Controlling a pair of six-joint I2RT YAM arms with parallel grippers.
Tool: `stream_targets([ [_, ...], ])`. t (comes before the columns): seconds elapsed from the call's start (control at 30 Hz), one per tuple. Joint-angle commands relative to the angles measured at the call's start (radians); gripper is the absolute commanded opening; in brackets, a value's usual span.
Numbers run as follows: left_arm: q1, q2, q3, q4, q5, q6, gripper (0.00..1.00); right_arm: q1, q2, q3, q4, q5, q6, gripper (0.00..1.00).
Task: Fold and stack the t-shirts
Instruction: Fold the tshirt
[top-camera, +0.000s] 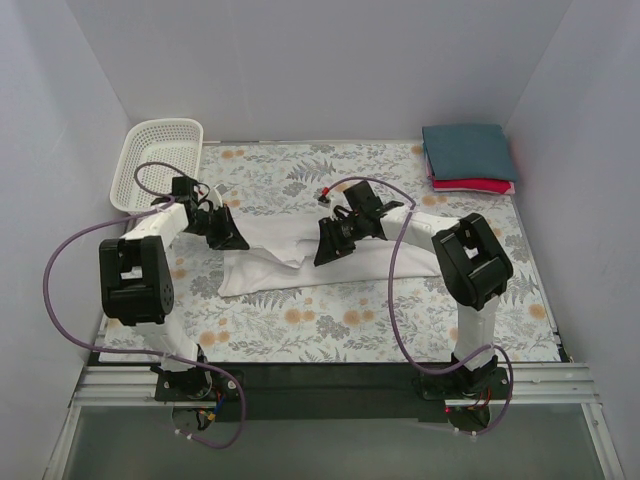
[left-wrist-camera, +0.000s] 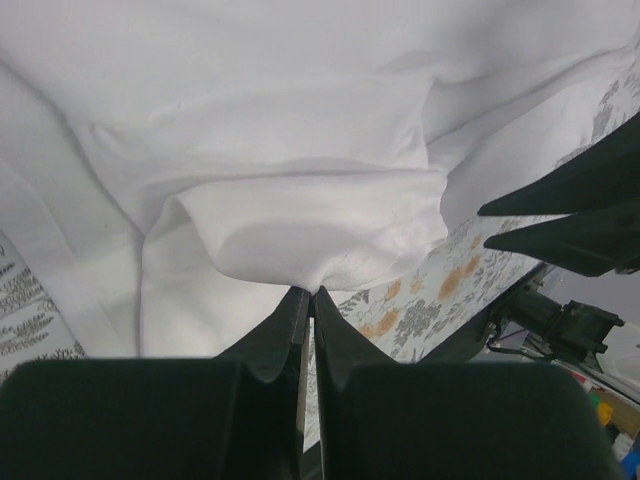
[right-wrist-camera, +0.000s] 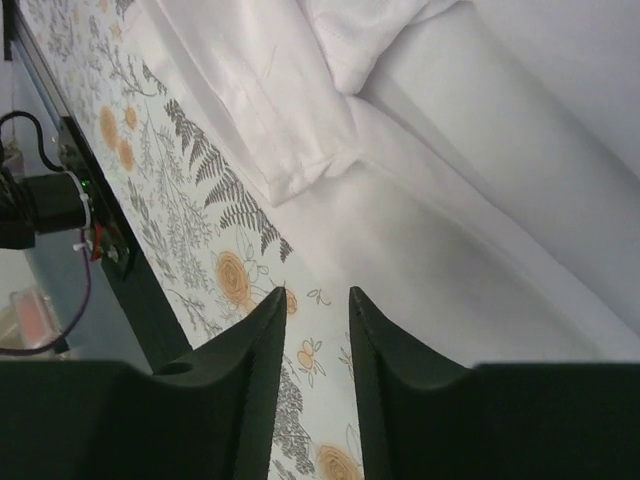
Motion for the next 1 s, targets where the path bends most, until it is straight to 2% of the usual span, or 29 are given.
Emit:
stream_targets([
  [0.0,-0.002,0.028,0.080,0.031,0.054,-0.024,0.00,0.005,-0.064,-0.040,-0.035,0.024,-0.103,0.35],
  [0.07,0.000,0.057,0.120,0.045,0.059,-0.037,0.00,0.005,-0.070,-0.058,-0.052,0.041,-0.143,0.26],
  [0.17,-0.002,0.100,0.163,0.071,0.069,-0.058,0.00,0.004,-0.067,-0.066,-0.078,0.061,-0.169,0.19],
  [0.5,0.000,0.158,0.211,0.215,0.054,-0.121,0.00,-0.002,-0.049,-0.074,-0.124,0.083,-0.202,0.15],
  [0.6,-0.002,0.175,0.218,0.217,0.030,-0.121,0.09,-0.007,-0.058,-0.063,-0.140,0.083,-0.209,0.14],
  [0.7,0.000,0.163,0.214,0.209,-0.009,-0.103,0.29,-0.025,-0.081,-0.043,-0.164,0.090,-0.241,0.14],
  [0.8,0.000,0.100,0.193,0.214,-0.047,-0.083,0.32,-0.071,-0.107,0.007,-0.213,0.104,-0.284,0.14],
  [0.97,-0.034,-0.037,0.071,0.241,0.002,-0.083,0.31,-0.197,-0.112,0.101,-0.310,0.139,-0.387,0.13],
])
